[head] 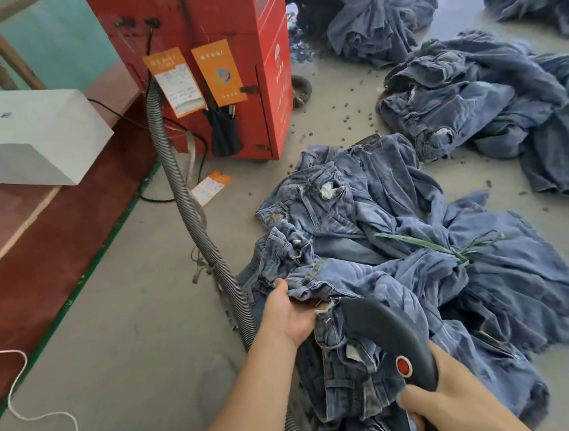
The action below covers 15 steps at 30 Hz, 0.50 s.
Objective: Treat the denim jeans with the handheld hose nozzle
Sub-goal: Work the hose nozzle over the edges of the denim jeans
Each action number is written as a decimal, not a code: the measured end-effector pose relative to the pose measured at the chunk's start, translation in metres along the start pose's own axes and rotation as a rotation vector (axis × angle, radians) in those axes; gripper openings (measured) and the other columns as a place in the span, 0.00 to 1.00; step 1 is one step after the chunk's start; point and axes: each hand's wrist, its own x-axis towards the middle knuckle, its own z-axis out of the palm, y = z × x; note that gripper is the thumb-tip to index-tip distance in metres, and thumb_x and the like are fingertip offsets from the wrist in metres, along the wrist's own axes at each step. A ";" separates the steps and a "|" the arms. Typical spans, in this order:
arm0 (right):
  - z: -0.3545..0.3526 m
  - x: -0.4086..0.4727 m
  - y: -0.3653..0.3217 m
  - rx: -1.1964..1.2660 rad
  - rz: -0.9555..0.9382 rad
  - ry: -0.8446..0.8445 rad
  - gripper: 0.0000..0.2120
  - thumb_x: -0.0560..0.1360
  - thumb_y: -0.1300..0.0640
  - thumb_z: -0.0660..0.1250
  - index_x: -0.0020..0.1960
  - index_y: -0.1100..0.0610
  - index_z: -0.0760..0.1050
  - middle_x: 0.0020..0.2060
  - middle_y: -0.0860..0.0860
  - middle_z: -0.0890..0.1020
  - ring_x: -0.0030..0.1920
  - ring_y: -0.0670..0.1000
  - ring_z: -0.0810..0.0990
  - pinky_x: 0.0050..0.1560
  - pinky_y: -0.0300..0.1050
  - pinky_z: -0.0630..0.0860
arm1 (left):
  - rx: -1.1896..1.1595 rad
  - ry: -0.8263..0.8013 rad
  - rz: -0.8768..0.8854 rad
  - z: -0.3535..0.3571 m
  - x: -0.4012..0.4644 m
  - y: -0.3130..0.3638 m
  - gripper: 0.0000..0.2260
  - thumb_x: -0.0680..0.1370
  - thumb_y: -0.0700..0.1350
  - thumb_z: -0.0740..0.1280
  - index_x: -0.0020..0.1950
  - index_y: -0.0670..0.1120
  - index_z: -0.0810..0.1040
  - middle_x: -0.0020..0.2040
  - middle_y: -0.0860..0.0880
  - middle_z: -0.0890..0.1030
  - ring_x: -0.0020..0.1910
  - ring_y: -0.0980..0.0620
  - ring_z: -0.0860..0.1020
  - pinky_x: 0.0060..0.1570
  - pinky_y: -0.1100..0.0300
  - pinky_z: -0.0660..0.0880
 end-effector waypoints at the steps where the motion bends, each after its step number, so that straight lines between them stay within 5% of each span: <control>1: 0.002 0.001 0.000 0.007 -0.003 -0.017 0.16 0.72 0.68 0.71 0.57 0.62 0.72 0.32 0.60 0.76 0.31 0.55 0.73 0.37 0.50 0.67 | 0.002 -0.004 0.005 -0.001 0.000 0.000 0.29 0.88 0.57 0.48 0.75 0.35 0.69 0.64 0.31 0.78 0.57 0.34 0.78 0.57 0.36 0.71; 7: -0.009 0.005 -0.021 0.109 -0.062 0.040 0.11 0.76 0.67 0.67 0.54 0.59 0.68 0.27 0.61 0.75 0.25 0.59 0.74 0.27 0.47 0.71 | 0.251 -0.163 -0.038 -0.012 -0.009 -0.002 0.29 0.86 0.60 0.51 0.72 0.39 0.74 0.65 0.34 0.81 0.62 0.34 0.80 0.57 0.36 0.76; 12: -0.001 0.015 -0.030 -0.231 -0.114 0.005 0.10 0.74 0.59 0.69 0.51 0.55 0.69 0.30 0.53 0.78 0.25 0.52 0.75 0.30 0.44 0.70 | 0.414 -0.326 -0.075 -0.007 -0.016 -0.007 0.31 0.83 0.64 0.53 0.71 0.42 0.78 0.68 0.36 0.80 0.65 0.37 0.80 0.58 0.40 0.80; 15: 0.008 0.025 -0.032 -0.224 -0.141 0.122 0.09 0.75 0.59 0.68 0.49 0.53 0.68 0.29 0.54 0.80 0.22 0.51 0.76 0.28 0.44 0.71 | 0.401 -0.402 -0.094 -0.002 -0.015 -0.004 0.35 0.83 0.65 0.49 0.74 0.40 0.74 0.71 0.35 0.76 0.70 0.37 0.76 0.65 0.39 0.76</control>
